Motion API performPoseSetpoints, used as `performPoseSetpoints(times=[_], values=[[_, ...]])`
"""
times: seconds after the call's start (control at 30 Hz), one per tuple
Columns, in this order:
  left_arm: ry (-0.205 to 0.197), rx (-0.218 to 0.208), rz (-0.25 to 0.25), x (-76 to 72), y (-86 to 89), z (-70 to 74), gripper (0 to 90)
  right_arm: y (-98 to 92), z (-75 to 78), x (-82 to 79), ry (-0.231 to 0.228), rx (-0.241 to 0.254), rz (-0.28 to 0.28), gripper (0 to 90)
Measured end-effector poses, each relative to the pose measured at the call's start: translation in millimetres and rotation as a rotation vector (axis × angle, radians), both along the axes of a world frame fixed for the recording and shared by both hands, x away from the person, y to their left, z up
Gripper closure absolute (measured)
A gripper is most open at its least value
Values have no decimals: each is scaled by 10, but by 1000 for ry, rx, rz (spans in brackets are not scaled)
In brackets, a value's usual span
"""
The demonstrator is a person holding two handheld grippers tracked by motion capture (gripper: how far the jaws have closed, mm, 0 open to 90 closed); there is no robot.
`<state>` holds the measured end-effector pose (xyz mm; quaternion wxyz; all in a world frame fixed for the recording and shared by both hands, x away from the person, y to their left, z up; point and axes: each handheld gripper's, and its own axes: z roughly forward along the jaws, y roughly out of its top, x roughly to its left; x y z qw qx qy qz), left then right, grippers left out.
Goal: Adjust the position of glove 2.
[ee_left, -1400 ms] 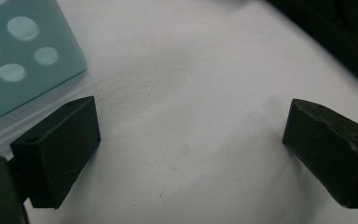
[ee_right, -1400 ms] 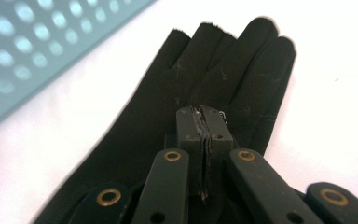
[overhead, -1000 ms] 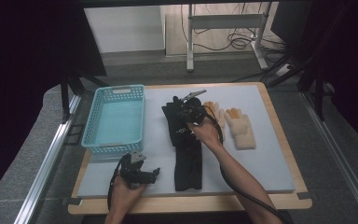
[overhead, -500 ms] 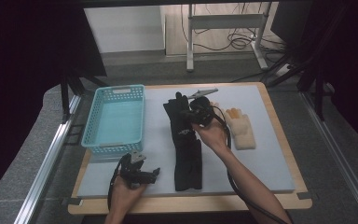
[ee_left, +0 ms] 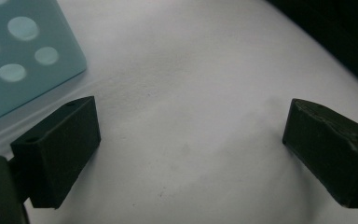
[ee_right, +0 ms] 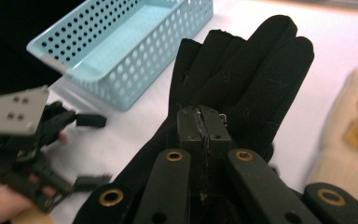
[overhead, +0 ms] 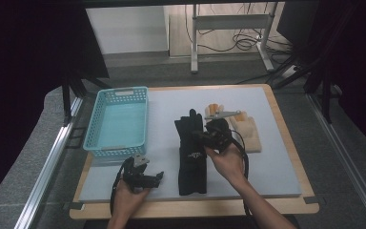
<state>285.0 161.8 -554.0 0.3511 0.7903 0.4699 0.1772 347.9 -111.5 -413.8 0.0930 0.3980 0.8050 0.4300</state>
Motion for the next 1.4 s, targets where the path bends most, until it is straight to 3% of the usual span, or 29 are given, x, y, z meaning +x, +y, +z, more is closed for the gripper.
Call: performPoseSetpoints(times=[0.07, 0.13, 0.33, 0.37, 0.53, 0.63, 0.77, 0.97, 1.3, 1.4], values=[[2, 0, 0, -1, 0, 1, 44, -11, -24, -34, 8, 4, -3, 883], [3, 1, -1, -1, 1, 2, 44, -50, -141, -153, 14, 3, -22, 883], [1, 1, 0, -1, 0, 1, 44, -45, -398, -242, 43, -3, -29, 882], [0, 1, 1, -2, 0, 0, 44, -18, -526, -241, 54, -20, -37, 882], [0, 2, 0, -2, 1, 0, 44, 21, -730, -218, 45, -74, -36, 858], [2, 5, -2, -3, 3, 2, 44, 8, -781, -201, 41, -68, -26, 770], [2, 1, 2, -3, -1, 1, 44, -66, -714, -152, 9, -67, -15, 658], [0, 3, -2, -2, 3, 0, 44, -252, -678, -27, 0, -89, 9, 588], [5, -3, 3, 1, -3, 2, 44, -574, -922, 7, 17, -102, 48, 571], [15, 1, -6, 16, 1, 12, 40, -635, -997, -33, 19, -110, 75, 669]])
